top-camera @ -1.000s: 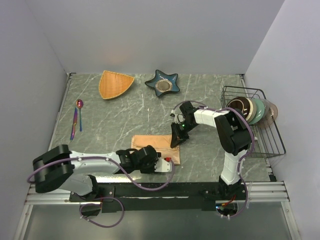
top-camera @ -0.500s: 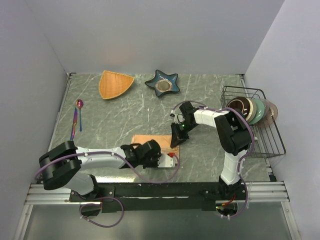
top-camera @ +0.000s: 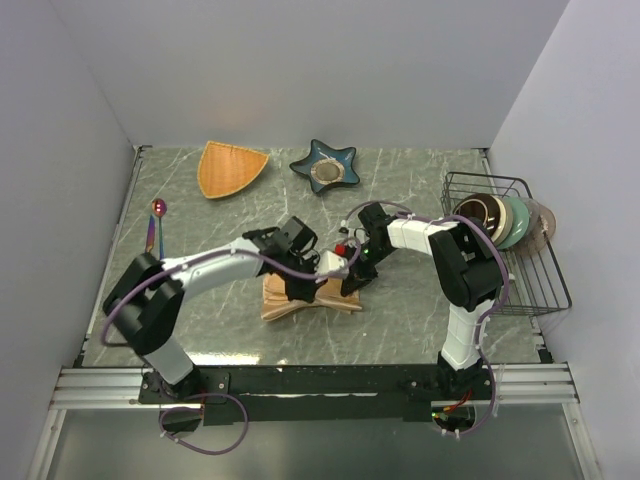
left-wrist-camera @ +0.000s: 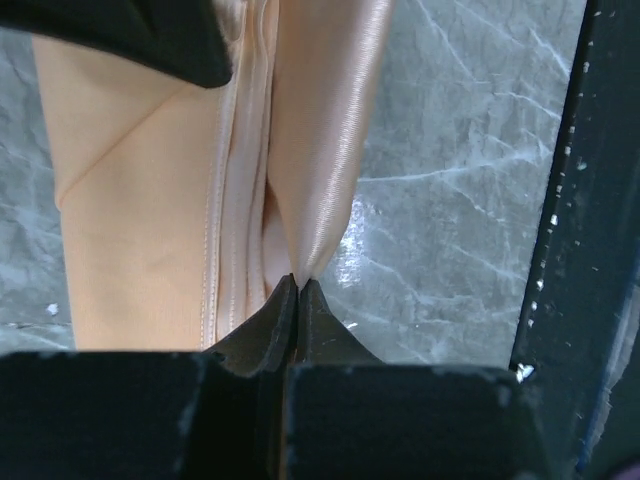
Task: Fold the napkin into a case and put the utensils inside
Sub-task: Pick up the 2/3-rectangle-folded napkin from the center of the board, then fold the 2/3-rectangle-folded napkin at the center of the board.
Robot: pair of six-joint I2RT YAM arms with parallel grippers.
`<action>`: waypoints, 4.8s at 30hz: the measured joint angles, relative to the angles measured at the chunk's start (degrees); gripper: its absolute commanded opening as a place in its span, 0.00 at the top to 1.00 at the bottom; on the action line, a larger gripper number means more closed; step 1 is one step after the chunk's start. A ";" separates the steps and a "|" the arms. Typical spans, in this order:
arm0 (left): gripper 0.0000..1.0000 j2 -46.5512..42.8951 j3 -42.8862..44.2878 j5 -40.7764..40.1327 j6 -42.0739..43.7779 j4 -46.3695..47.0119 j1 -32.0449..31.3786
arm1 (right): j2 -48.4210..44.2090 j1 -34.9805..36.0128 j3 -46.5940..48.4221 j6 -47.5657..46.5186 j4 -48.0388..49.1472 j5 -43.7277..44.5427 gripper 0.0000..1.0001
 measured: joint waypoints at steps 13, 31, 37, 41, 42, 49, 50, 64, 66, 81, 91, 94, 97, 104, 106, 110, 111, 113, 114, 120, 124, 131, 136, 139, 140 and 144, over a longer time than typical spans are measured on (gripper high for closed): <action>0.99 19.41 16.33 17.77 2.49 -14.45 12.39 | 0.00 0.24 0.26 -0.44 -0.22 0.26 0.84; 0.99 37.11 27.91 29.73 1.88 -26.10 19.58 | -0.02 0.74 0.94 -1.66 -1.07 0.90 0.81; 0.99 39.28 28.70 32.33 0.96 -27.71 20.44 | -2.29 1.25 1.27 -3.61 -1.49 4.55 0.74; 0.99 39.71 28.70 32.65 0.37 -28.41 20.63 | -5.95 0.83 3.28 -5.92 -3.19 8.00 0.67; 0.99 39.85 28.70 32.70 0.24 -28.52 20.65 | -6.93 0.70 3.89 -6.56 -3.45 8.48 0.61; 0.99 41.46 30.14 33.29 0.00 -30.88 20.74 | -14.03 0.55 5.97 -12.09 -3.06 8.70 0.40; 0.99 41.70 30.40 33.35 -0.02 -31.21 20.76 | -14.40 1.09 6.16 -13.40 -2.80 8.94 0.38; 0.99 43.30 31.19 34.62 -0.07 -33.20 20.96 | -17.00 17.16 -0.24 -34.84 8.17 17.88 0.28; 0.99 43.32 31.19 34.69 -0.09 -33.24 21.00 | -16.15 17.38 -0.44 -36.28 8.79 18.99 0.28; 0.99 43.91 31.41 35.23 -0.50 -33.59 21.16 | -9.73 18.08 0.07 -41.27 8.17 19.78 0.65; 0.77 44.00 31.30 35.36 -1.42 -33.31 21.31 | -6.27 18.34 2.60 -40.61 6.25 20.85 1.00; 0.67 43.78 30.97 36.02 -1.86 -32.89 21.84 | -4.57 18.32 3.61 -40.28 6.01 21.55 1.00; 0.60 42.42 30.88 36.37 -2.01 -32.63 22.69 | -4.24 18.34 4.13 -40.28 5.92 22.16 1.00; 0.54 33.51 27.19 36.06 -4.28 -26.56 29.38 | -4.20 18.32 4.17 -40.54 5.90 22.38 1.00; 0.53 30.25 25.55 36.30 -5.07 -25.35 32.11 | -4.17 18.32 4.17 -40.54 5.90 22.38 1.00; 0.52 22.60 17.73 36.30 -7.96 -18.86 38.36 | -4.17 18.21 4.33 -40.50 5.66 22.14 1.00; 0.52 19.74 14.49 36.11 -9.20 -16.79 40.19 | -4.17 18.10 4.39 -40.48 5.53 22.05 1.00; 0.51 13.14 8.09 35.15 -10.82 -11.72 43.80 | -4.17 17.68 4.66 -40.41 4.76 21.42 1.00; 0.50 9.55 5.38 34.21 -10.93 -9.97 45.48 | -4.17 17.40 4.85 -40.28 4.31 21.05 1.00; 0.43 -7.76 -2.56 28.83 -4.96 -2.64 45.57 | -4.17 15.56 6.73 -39.50 1.90 18.43 1.00; 0.40 -13.55 -7.39 25.59 0.00 -0.31 40.87 | -4.17 14.91 8.48 -38.91 0.42 16.28 1.00; 0.40 -14.32 -11.32 19.91 5.46 2.40 31.85 | -2.84 13.29 14.29 -38.36 -3.74 11.98 1.00; 0.39 -14.36 -11.39 16.33 7.93 3.91 27.65 | 1.31 11.39 19.34 -37.29 -6.25 9.55 1.00; 0.38 -14.10 -11.17 14.78 8.81 3.85 25.88 | 4.61 10.67 21.51 -36.61 -8.15 8.61 1.00; 0.38 -13.81 -10.86 14.21 9.03 3.78 25.27 | 5.88 10.54 22.16 -36.11 -8.87 8.66 1.00; 0.35 -11.96 -9.14 12.74 9.31 3.61 23.15 | 9.14 9.97 23.78 -34.45 -10.84 8.57 1.00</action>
